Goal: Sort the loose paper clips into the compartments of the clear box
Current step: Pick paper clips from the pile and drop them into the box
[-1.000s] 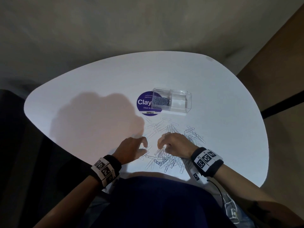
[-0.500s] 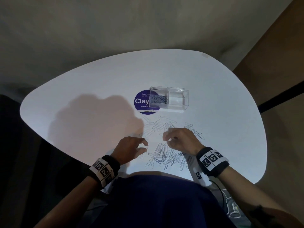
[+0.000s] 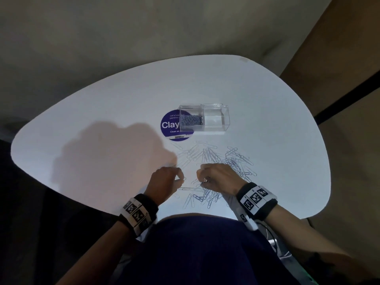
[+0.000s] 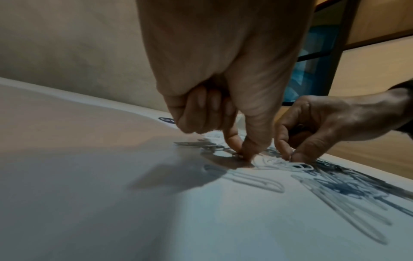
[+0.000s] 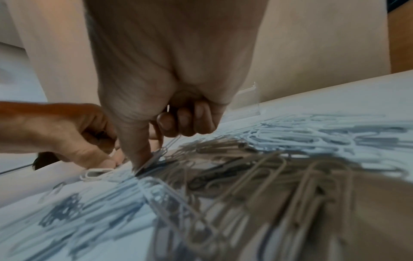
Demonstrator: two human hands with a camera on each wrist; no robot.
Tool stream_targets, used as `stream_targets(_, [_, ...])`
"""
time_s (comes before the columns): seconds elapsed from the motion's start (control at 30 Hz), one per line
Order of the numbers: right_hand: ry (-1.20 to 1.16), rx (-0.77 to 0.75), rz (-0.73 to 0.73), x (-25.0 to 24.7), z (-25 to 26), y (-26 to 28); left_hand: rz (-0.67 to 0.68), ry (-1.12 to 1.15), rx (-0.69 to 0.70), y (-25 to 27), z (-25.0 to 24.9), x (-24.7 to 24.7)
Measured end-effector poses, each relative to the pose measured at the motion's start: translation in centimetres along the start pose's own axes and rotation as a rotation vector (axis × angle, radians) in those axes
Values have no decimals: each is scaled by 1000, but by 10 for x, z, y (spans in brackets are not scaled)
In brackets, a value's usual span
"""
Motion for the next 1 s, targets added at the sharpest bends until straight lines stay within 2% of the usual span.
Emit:
stream_targets(0.13, [-118, 86, -42, -2, -8, -4, 80, 103, -38, -2, 2, 7])
stream_targets(0.23, [-266, 166, -120, -6, -21, 1, 74, 274, -49, -8, 7, 6])
stream_targets(0.4, [-647, 265, -240, -11, -38, 6, 167, 730, -267, -13, 20, 5])
stream_targets(0.5, [-692, 338, -289, -12, -51, 9, 256, 888, -324, -14, 18, 10])
stream_targets(0.67, [-610, 450, -357, -18, -68, 19, 345, 870, -312, -16, 3, 22])
stream_targets(0.83, [-352, 271, -237, -18, -51, 24, 402, 810, -322, -18, -6, 29])
stream_targets(0.87, [-309, 263, -199, -16, -49, 26, 403, 742, -281, -20, -10, 27])
stream_targets(0.93, [-238, 256, -154, -11, -46, 27, 368, 507, -85, -26, -21, 24])
stream_targets(1.0, [-192, 231, -169, -14, -42, 25, 289, 338, 31, -28, -26, 24])
Point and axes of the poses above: each hand's wrist, its own y-axis away from the middle knuckle, its own x-axis out of the palm, z = x × y, the point moved 10 cm from there along -y, towards the middle knuckle, and after that the axes turned 6 degrees about -z, right-handed, at the moved point
